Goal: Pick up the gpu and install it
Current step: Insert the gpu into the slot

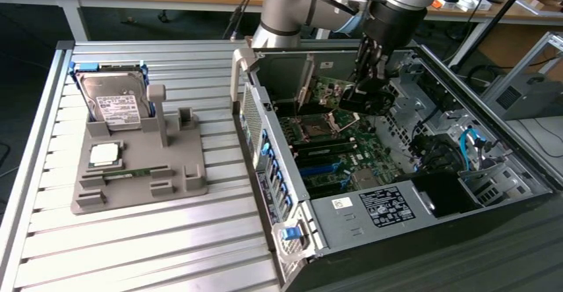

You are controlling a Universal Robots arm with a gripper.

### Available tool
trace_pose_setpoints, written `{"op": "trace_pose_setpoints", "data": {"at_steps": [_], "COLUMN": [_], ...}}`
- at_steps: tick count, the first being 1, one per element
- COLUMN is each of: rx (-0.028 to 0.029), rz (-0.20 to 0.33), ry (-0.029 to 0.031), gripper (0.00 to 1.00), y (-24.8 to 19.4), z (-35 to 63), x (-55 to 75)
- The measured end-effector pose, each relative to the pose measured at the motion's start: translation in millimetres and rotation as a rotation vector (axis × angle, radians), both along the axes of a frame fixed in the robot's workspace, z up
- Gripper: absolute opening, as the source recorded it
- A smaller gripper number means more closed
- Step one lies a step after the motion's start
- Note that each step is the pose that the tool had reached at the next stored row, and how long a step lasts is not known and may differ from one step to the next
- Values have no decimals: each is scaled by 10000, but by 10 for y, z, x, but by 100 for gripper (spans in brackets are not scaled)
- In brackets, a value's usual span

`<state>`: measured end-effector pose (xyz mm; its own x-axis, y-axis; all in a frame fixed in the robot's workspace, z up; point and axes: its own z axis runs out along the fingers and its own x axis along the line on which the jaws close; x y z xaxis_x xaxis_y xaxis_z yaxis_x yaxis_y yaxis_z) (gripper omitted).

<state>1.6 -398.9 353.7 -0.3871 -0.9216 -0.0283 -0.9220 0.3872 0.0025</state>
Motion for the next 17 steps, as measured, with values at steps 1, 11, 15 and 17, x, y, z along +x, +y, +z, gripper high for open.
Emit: {"op": "trace_pose_setpoints", "data": {"at_steps": [1,11,15,17], "rx": [0,0,0,0], "rz": [53,498,725,812], "ry": [0,0,0,0], "gripper": [27,27,27,27], "y": [0,0,0,0], "z": [0,-2,-3,-3], "x": [0,0,0,0]}}
